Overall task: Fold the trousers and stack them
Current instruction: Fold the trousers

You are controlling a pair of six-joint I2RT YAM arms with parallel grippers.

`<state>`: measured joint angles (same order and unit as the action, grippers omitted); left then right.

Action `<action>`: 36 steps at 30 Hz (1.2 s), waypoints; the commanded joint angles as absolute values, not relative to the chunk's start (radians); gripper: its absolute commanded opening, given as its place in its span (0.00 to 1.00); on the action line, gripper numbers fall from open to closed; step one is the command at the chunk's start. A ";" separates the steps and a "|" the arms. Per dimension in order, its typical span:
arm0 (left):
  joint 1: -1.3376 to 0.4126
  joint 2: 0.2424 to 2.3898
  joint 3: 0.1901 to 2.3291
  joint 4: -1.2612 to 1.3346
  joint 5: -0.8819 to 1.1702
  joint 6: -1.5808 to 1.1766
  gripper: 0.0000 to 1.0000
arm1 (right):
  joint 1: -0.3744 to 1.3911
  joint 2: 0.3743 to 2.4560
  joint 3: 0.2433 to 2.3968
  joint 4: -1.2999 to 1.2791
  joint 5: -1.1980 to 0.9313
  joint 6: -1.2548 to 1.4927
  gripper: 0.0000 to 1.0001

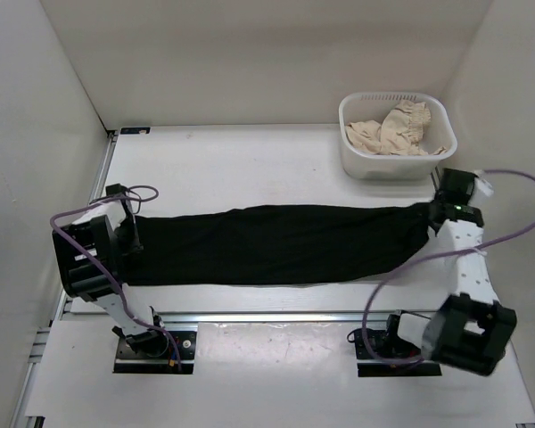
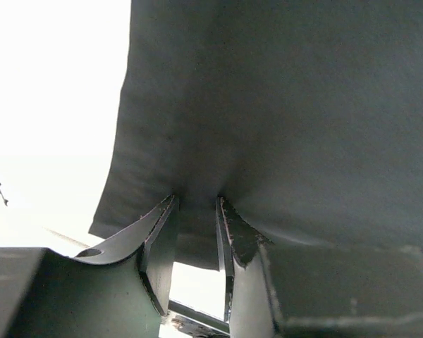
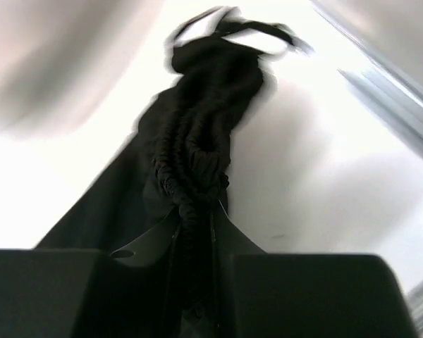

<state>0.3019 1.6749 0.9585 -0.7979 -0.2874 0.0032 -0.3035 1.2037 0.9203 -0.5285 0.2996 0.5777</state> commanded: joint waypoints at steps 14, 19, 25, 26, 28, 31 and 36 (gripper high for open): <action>0.287 1.747 1.023 -0.804 -0.296 0.000 0.40 | 1.150 1.808 1.587 -0.873 0.976 0.954 0.00; 0.278 1.738 1.023 -0.813 -0.305 0.000 0.40 | 1.186 2.015 1.776 -0.888 0.985 0.954 0.00; 0.278 1.726 1.023 -0.813 -0.296 0.000 0.40 | 1.195 2.100 1.856 -0.851 0.911 0.859 0.00; 0.278 1.726 1.023 -0.813 -0.296 0.000 0.40 | 1.195 2.100 1.856 -0.851 0.899 0.847 0.00; 0.278 1.717 1.023 -0.813 -0.296 0.000 0.40 | 1.195 2.111 1.865 -0.828 0.874 0.827 0.00; 0.278 1.707 1.023 -0.813 -0.287 0.000 0.40 | 1.195 2.144 1.865 -0.730 0.698 0.705 0.02; 0.278 1.697 1.012 -0.822 -0.287 0.000 0.40 | 1.222 2.189 1.983 -0.669 0.286 0.356 0.65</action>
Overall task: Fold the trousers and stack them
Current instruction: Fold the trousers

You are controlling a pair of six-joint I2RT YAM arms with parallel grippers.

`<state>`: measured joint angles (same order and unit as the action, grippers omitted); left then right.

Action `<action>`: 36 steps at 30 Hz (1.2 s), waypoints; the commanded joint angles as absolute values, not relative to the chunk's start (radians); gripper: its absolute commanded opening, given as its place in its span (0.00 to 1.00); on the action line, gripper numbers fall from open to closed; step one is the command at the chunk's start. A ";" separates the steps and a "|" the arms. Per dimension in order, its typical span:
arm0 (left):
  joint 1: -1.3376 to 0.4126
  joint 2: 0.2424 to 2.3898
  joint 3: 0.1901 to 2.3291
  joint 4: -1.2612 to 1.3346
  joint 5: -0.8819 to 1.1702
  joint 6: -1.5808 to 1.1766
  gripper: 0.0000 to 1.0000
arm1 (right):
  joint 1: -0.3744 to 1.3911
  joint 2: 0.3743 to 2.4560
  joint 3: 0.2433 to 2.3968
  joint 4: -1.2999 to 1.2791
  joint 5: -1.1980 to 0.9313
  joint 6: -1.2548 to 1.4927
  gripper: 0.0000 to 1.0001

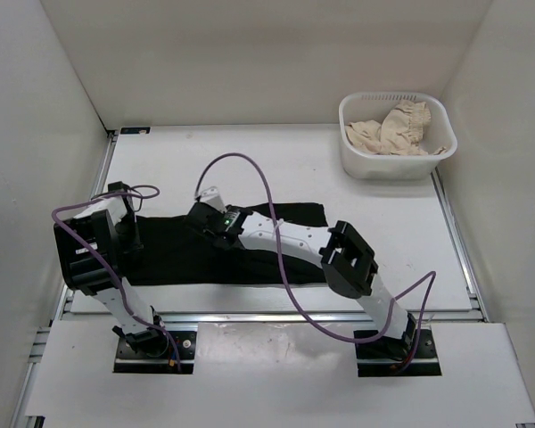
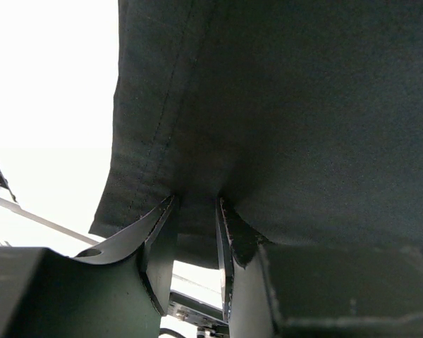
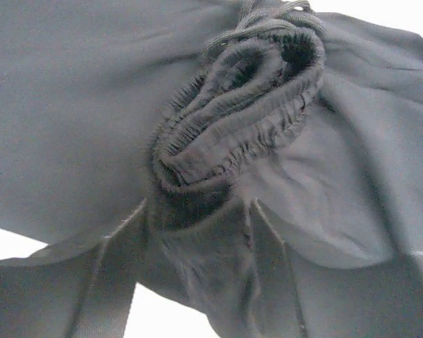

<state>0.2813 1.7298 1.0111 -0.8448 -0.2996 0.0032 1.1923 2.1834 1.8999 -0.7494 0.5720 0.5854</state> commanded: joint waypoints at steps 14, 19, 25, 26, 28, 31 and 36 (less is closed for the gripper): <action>0.278 1.647 1.031 -0.871 -0.285 0.000 0.40 | 0.786 1.508 1.233 -0.573 0.162 0.750 0.89; 0.278 1.629 1.040 -0.893 -0.276 0.000 0.41 | 0.531 1.407 0.864 -0.395 -0.013 0.784 0.90; 0.278 1.620 1.049 -0.902 -0.276 0.000 0.41 | 0.417 1.427 0.714 -0.214 -0.144 0.765 0.90; 0.278 1.620 1.049 -0.902 -0.276 0.000 0.41 | 0.417 1.442 0.703 -0.195 -0.159 0.778 0.89; 0.278 1.620 1.049 -0.911 -0.276 0.000 0.41 | 0.417 1.478 0.692 -0.184 -0.172 0.788 0.83; 0.278 1.611 1.058 -0.911 -0.285 0.000 0.41 | 0.417 1.505 0.658 -0.193 -0.172 0.816 0.53; 0.278 1.600 1.081 -0.933 -0.275 0.000 0.43 | 0.342 1.473 0.609 -0.205 -0.195 0.845 0.00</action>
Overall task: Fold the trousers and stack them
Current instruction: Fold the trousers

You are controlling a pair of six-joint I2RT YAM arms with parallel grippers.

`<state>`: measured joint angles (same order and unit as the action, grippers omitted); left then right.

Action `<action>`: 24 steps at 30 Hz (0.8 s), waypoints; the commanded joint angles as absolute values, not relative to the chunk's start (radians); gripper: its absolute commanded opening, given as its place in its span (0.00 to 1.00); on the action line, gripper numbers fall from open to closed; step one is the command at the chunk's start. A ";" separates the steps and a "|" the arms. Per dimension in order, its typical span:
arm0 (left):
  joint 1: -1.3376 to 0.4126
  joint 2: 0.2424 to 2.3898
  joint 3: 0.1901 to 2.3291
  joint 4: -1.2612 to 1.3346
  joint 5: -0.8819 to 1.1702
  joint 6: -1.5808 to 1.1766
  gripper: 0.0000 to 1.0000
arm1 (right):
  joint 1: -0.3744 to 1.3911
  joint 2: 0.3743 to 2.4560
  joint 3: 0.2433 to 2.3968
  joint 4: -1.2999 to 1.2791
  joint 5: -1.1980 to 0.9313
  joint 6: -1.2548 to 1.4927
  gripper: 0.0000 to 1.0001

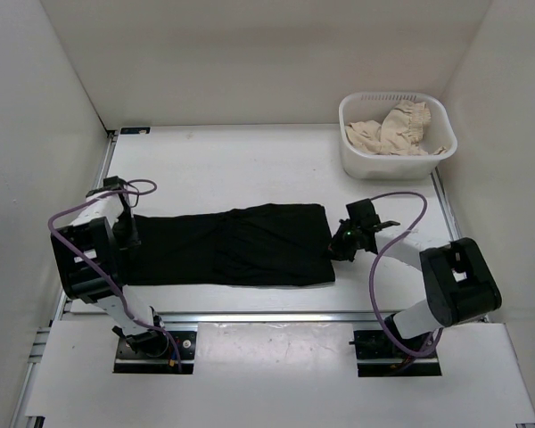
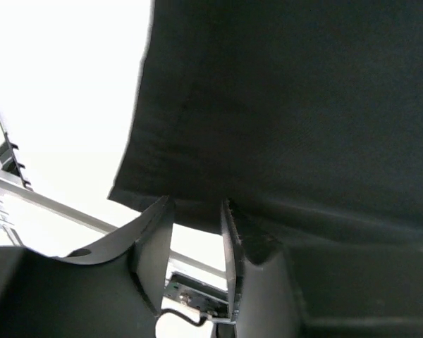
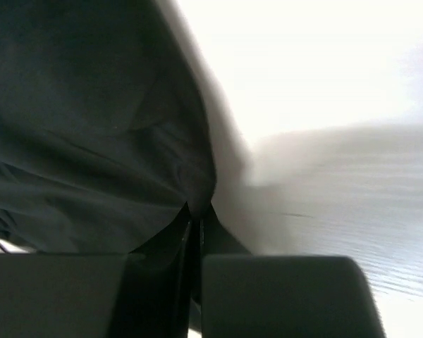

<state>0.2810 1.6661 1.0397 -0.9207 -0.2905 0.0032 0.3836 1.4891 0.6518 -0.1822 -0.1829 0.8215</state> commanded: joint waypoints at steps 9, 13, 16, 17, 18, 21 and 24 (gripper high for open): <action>0.278 1.563 1.229 -1.049 -0.101 0.000 0.63 | 0.014 1.017 0.849 -0.727 0.004 0.575 0.00; 0.278 1.574 1.249 -1.068 -0.080 0.000 0.63 | 0.084 1.077 1.148 -0.974 0.127 0.489 0.00; 0.278 1.574 1.259 -1.068 -0.080 0.000 0.63 | 0.285 1.178 1.296 -1.039 0.213 0.556 0.00; 0.278 1.574 1.259 -1.068 -0.071 0.000 0.63 | 0.417 1.215 1.325 -1.051 0.228 0.578 0.00; 0.278 1.583 1.259 -1.068 -0.071 0.000 0.63 | 0.481 1.305 1.354 -1.051 0.229 0.600 0.00; 0.278 1.583 1.250 -1.068 -0.051 0.000 0.64 | 0.707 1.527 1.489 -1.060 0.215 0.685 0.00; 0.268 1.583 1.229 -1.077 -0.002 0.000 0.64 | 0.897 1.788 1.733 -1.103 0.203 0.715 0.00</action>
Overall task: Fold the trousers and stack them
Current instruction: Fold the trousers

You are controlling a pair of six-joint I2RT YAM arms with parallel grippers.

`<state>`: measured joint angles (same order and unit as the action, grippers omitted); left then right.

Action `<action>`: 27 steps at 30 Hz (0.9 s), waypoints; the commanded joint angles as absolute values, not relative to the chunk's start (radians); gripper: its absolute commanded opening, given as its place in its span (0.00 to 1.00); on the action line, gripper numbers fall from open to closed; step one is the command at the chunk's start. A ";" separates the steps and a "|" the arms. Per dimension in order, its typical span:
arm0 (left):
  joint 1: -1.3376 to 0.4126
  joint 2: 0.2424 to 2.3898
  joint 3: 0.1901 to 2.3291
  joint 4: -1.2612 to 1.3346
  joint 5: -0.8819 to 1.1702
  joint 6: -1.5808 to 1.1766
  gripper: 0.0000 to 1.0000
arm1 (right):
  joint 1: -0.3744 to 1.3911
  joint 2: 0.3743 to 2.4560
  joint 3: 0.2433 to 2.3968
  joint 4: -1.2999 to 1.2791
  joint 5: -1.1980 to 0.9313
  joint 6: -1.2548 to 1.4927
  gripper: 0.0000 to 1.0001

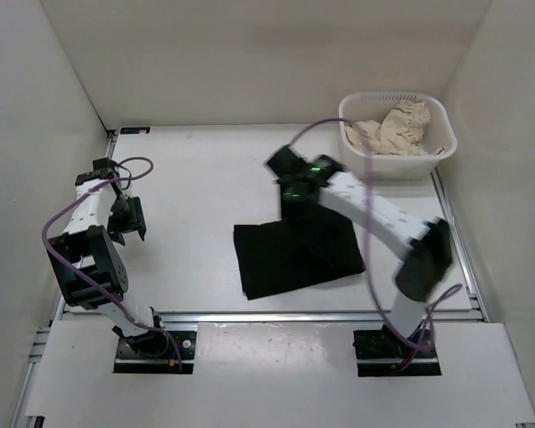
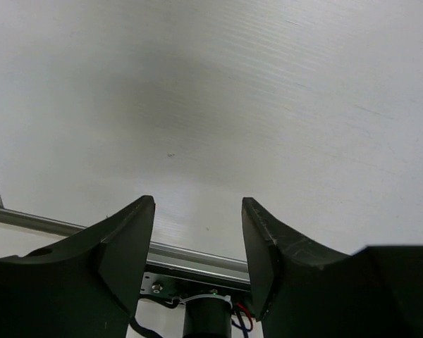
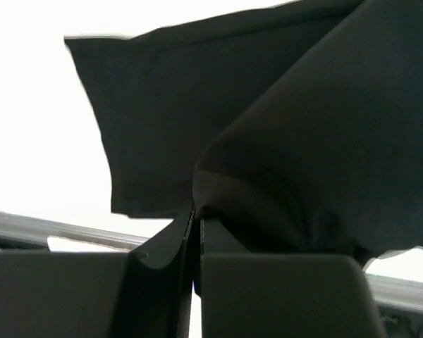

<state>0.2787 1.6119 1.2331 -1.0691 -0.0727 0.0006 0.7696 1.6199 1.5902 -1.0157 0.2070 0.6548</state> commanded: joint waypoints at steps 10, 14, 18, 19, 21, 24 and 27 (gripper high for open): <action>0.082 1.701 1.115 -1.029 0.345 0.000 0.62 | 1.012 2.350 2.245 -1.169 -0.042 0.594 0.00; 0.011 1.759 1.143 -1.029 0.355 0.000 0.62 | 1.002 2.350 2.188 -1.144 -0.064 0.546 0.00; 0.011 1.772 1.187 -1.041 0.295 0.000 0.62 | 1.002 2.350 2.161 -1.106 -0.126 0.513 0.10; 0.011 1.772 1.209 -1.042 0.282 0.000 0.62 | 1.011 2.350 2.161 -1.092 -0.146 0.499 0.21; 0.011 1.772 1.235 -1.055 0.266 0.000 0.62 | 1.032 2.359 2.192 -1.048 -0.237 0.429 0.45; 0.011 1.761 1.284 -1.066 0.223 0.000 0.63 | 1.097 2.382 2.314 -1.039 -0.291 0.288 0.59; 0.011 1.738 1.334 -1.066 0.170 0.000 0.63 | 1.169 2.347 2.364 -1.049 -0.194 0.180 0.66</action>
<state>0.0071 1.7996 1.2793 -1.0657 0.2253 -0.0010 1.0870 2.3966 2.2814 -1.0668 -0.1867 0.3531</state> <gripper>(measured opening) 0.629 0.643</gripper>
